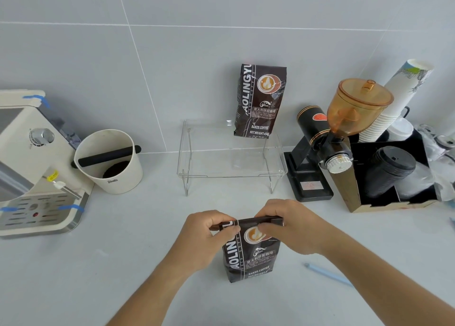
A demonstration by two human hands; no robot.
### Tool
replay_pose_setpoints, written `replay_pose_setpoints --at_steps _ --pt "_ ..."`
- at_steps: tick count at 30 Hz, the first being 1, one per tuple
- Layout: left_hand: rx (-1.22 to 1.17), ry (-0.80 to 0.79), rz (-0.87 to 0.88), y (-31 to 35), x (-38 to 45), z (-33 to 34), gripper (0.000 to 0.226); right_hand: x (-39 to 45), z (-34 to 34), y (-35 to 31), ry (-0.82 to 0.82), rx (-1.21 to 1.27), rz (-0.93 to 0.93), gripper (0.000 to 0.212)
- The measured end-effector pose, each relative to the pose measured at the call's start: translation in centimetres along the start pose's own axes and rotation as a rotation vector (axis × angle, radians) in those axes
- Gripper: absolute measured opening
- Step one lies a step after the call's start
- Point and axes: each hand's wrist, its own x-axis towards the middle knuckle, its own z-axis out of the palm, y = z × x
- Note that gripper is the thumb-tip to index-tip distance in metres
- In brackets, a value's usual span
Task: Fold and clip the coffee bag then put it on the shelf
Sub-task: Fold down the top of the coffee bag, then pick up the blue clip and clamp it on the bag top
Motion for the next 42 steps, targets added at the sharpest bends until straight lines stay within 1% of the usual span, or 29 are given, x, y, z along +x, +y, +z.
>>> replay_pose_setpoints --at_steps 3,5,8,10,12,14,18,20,23,26,30,32,34,35,36,38,40,42 --pt "-0.001 -0.029 -0.007 -0.2 0.1 -0.6 0.013 -0.5 -0.1 0.7 0.047 0.091 -0.023 0.011" --pt "0.006 -0.059 -0.016 -0.2 0.2 -1.1 0.017 -1.0 -0.5 1.3 0.066 0.151 -0.043 0.014" --pt "0.04 -0.144 -0.002 0.0 0.4 -1.5 0.019 -1.4 -0.9 1.9 0.06 0.076 -0.136 0.014" --pt "0.044 -0.191 0.012 0.1 0.4 -1.8 0.021 -1.6 -0.7 2.2 0.099 0.074 -0.161 0.014" --pt "0.023 -0.199 0.007 0.2 0.5 -2.1 0.023 -1.7 -0.3 2.6 0.162 0.123 -0.146 0.015" --pt "-0.015 -0.166 -0.017 0.1 0.5 -2.1 0.026 -1.8 0.2 3.0 0.198 0.167 -0.128 0.017" --pt "-0.128 -0.11 -0.064 -0.1 0.4 -1.8 0.028 -2.1 0.7 3.4 0.195 0.331 -0.064 0.022" --pt "-0.125 -0.126 -0.062 0.0 0.4 -1.8 0.028 -2.6 0.7 3.5 0.195 0.387 -0.04 0.026" --pt "-0.096 -0.13 -0.05 -0.1 0.3 -1.9 0.028 -3.5 0.4 3.9 0.21 0.405 0.002 0.03" --pt "-0.107 -0.119 -0.045 -0.2 -0.1 -1.8 0.028 -4.7 -0.1 5.6 0.292 0.366 0.097 0.023" --pt "-0.125 -0.1 -0.046 -0.4 -0.5 -1.5 0.022 -7.0 0.1 10.1 0.421 0.236 0.318 0.014" --pt "-0.102 -0.077 -0.038 -0.5 -0.5 -1.4 0.014 -8.4 0.6 12.2 0.449 0.134 0.416 0.015" --pt "-0.084 -0.065 -0.024 -0.6 -0.6 -1.2 0.011 -9.8 1.3 14.2 0.453 0.056 0.499 0.025" --pt "-0.079 -0.063 -0.015 -0.5 -0.6 -1.2 0.013 -10.3 1.7 15.2 0.458 0.027 0.546 0.028" --pt "-0.079 -0.063 -0.007 -0.5 -0.7 -1.1 0.016 -10.8 2.1 16.0 0.467 0.011 0.602 0.027" --pt "-0.089 -0.063 0.008 -0.4 -0.8 -1.0 0.025 -11.6 2.9 17.6 0.49 -0.041 0.7 0.015" --pt "-0.093 -0.054 0.013 -0.6 -0.8 -1.0 0.031 -12.3 3.6 19.1 0.488 -0.125 0.76 0.02" --pt "-0.086 -0.04 0.011 -0.8 -0.8 -1.0 0.033 -12.8 4.3 20.2 0.45 -0.191 0.79 0.026"
